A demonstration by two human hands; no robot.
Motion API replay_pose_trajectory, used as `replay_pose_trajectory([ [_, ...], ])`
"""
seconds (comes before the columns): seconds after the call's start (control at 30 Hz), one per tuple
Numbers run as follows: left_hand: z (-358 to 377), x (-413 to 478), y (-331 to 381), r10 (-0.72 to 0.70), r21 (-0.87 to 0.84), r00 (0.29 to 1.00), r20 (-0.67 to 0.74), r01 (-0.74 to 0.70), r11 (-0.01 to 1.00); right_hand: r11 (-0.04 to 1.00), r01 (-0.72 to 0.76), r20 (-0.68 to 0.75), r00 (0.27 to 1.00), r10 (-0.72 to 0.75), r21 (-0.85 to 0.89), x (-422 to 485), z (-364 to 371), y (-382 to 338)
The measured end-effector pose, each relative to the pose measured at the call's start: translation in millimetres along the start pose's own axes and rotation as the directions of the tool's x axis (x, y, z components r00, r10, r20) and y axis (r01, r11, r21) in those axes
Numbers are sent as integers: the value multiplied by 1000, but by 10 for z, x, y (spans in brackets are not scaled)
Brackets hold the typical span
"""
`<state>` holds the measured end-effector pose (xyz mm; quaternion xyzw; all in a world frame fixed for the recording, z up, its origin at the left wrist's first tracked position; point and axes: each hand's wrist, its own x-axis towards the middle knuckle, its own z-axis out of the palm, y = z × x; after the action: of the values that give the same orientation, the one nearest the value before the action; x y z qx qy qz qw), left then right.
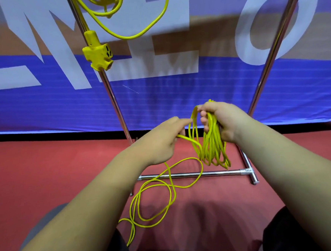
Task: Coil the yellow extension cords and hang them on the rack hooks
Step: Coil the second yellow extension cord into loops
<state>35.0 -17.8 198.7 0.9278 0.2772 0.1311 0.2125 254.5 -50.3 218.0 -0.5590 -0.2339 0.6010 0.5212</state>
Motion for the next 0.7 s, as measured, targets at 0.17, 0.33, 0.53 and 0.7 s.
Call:
replay_pose_trajectory([
  [0.17, -28, 3, -43, -198, -117, 957, -213, 176, 977, 975, -92, 85, 990, 112, -204, -72, 173, 183],
  [0.33, -85, -34, -199, -311, -80, 925, -220, 301, 950, 946, -107, 96, 985, 142, -305, -90, 246, 245],
  [0.53, 6, -100, -595, -447, 83, 886, 120, 440, 894, 935, -56, 119, 987, 104, -349, -97, 247, 238],
  [0.7, 19, -149, -789, -479, -8, 863, 160, 486, 874, 926, -85, 110, 985, 134, -368, -88, 188, 185],
])
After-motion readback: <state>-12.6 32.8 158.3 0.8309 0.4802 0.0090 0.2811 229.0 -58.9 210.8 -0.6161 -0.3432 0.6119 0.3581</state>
